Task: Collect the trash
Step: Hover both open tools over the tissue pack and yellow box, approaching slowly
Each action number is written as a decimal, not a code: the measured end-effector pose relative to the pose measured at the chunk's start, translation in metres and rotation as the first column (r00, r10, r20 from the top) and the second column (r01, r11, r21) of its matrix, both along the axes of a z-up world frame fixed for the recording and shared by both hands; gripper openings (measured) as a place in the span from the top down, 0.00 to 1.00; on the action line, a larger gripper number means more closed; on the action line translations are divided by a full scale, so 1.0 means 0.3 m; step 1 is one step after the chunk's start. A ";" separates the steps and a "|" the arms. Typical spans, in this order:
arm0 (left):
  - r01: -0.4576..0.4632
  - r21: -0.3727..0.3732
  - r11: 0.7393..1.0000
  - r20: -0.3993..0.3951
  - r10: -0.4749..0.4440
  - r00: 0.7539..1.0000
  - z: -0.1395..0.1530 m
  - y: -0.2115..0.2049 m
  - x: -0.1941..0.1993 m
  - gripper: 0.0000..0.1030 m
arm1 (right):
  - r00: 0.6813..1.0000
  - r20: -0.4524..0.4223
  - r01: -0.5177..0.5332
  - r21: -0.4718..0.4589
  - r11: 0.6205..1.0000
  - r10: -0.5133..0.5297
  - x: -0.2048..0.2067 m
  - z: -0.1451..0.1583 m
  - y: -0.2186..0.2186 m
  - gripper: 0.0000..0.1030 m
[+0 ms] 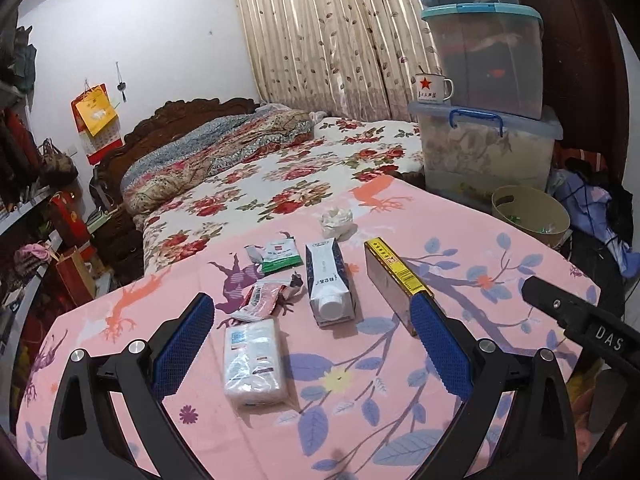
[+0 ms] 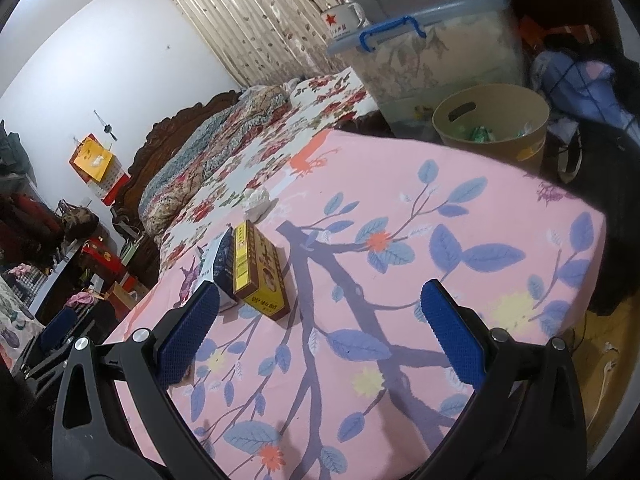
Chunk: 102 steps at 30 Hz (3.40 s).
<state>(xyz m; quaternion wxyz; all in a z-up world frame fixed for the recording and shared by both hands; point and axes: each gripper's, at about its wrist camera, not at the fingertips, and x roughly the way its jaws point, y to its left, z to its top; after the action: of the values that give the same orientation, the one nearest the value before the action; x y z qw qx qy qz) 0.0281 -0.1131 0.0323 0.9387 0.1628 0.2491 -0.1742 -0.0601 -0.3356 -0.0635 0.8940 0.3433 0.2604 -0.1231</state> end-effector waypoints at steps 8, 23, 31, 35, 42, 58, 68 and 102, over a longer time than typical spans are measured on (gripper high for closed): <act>-0.031 -0.088 0.996 -0.063 0.026 0.998 0.023 0.071 0.043 0.08 | 0.999 0.002 -0.053 -0.040 0.998 0.053 0.016 0.009 0.038 0.03; -0.037 -0.146 0.989 -0.075 0.026 0.997 0.030 0.108 0.051 0.08 | 0.995 -0.011 -0.099 -0.033 0.994 0.099 0.044 -0.004 0.060 0.03; -0.054 -0.185 0.981 -0.049 0.046 0.998 0.034 0.124 0.046 0.08 | 0.995 -0.004 -0.101 -0.046 0.994 0.101 0.045 -0.001 0.067 0.03; -0.005 -0.247 0.969 -0.041 -0.005 0.999 0.026 0.145 0.036 0.08 | 0.995 -0.004 -0.103 -0.047 0.994 0.103 0.045 0.001 0.069 0.03; -0.021 -0.252 0.968 -0.081 0.000 0.997 0.013 0.150 0.057 0.08 | 0.993 0.000 -0.114 -0.051 0.992 0.115 0.046 0.002 0.077 0.03; -0.089 -0.221 0.971 -0.152 0.055 0.987 -0.024 0.186 0.109 0.08 | 0.992 -0.006 -0.127 -0.046 0.991 0.127 0.051 -0.010 0.083 0.03; -0.097 -0.223 0.970 -0.191 0.054 0.980 -0.041 0.201 0.128 0.08 | 0.990 -0.007 -0.138 -0.057 0.989 0.138 0.053 -0.008 0.097 0.03; -0.193 -0.227 0.955 -0.166 0.157 0.974 -0.066 0.273 0.147 0.08 | 0.985 -0.014 -0.173 -0.074 0.982 0.173 0.068 -0.015 0.118 0.03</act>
<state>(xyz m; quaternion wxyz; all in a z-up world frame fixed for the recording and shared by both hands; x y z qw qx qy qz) 0.0723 -0.0312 0.0127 0.9424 0.0116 0.3075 -0.1307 -0.0398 -0.3002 -0.0681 0.9125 0.2851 0.2879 -0.0560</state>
